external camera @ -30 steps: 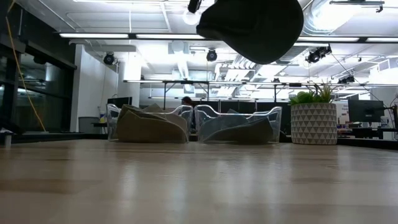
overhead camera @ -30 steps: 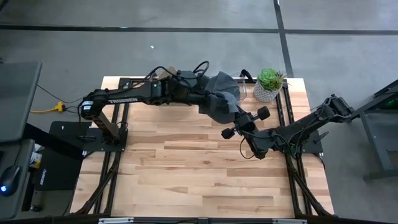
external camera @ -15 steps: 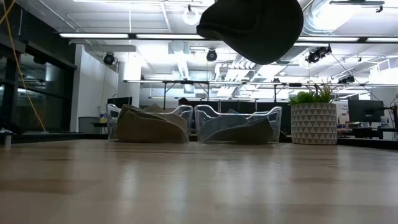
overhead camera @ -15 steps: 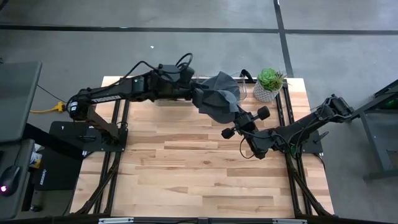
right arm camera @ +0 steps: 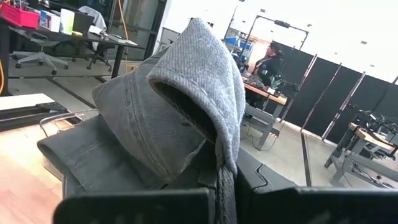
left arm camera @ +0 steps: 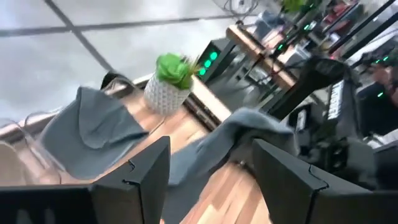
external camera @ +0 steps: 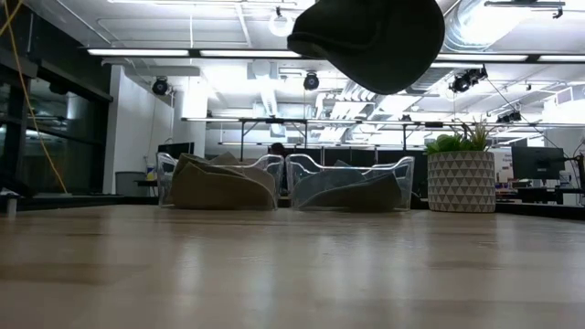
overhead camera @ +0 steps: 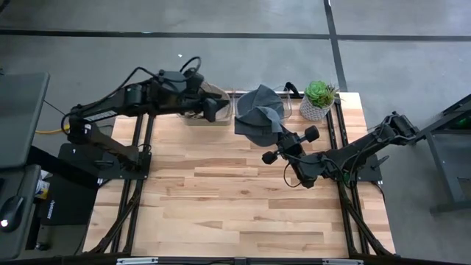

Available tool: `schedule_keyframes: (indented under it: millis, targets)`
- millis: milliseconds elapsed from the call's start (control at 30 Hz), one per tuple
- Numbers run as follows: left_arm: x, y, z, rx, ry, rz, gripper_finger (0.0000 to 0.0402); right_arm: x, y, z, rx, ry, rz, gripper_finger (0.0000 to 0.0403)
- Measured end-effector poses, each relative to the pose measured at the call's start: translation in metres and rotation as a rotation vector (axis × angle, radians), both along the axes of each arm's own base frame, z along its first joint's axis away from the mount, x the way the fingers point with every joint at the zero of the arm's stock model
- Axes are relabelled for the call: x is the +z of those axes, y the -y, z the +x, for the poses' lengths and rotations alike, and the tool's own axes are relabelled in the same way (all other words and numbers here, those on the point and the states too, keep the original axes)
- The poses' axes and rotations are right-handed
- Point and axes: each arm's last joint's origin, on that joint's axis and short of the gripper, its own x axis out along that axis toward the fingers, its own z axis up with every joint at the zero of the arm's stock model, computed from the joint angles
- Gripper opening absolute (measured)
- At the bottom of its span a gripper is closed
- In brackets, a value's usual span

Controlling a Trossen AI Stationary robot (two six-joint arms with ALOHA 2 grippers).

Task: Pick & Place hat
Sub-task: Put the blue cap into the right transparent bin

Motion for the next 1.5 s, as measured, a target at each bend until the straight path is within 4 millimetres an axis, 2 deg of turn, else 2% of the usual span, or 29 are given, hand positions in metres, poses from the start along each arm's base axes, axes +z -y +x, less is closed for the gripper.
schedule_keyframes:
  millis: [100,367,433,500,667,900,1200,1500]
  targets:
    - [-0.001,0.002,-0.016,0.000,-0.058,-0.007,0.0209,0.000,0.000,0.000,0.003,0.000,0.000,0.0002]
    - [0.000,0.003,-0.038,0.034,-0.094,-0.007,0.0209,0.000,0.000,0.000,0.003,0.007,0.003,0.0002]
    - [-0.006,0.005,-0.049,0.040,-0.107,-0.023,0.0209,0.000,0.000,0.000,0.003,0.007,0.003,0.0002]
    - [-0.013,0.005,-0.052,0.043,-0.080,-0.027,0.0209,0.000,0.000,0.000,0.003,0.012,0.006,0.0002]
    - [-0.046,0.007,-0.071,0.060,-0.013,-0.071,0.0209,0.000,0.000,0.000,0.003,0.026,0.013,0.0002]
    - [-0.101,0.012,-0.109,0.064,0.118,-0.158,0.0209,0.000,0.003,0.002,0.005,0.055,0.027,0.0002]
    - [-0.148,0.018,-0.161,0.065,0.360,-0.230,0.0209,0.000,0.019,0.008,0.022,0.129,0.064,0.0002]
    - [-0.180,0.021,-0.197,0.093,0.578,-0.259,0.0209,-0.004,0.041,0.012,-0.056,0.478,0.222,0.0002]
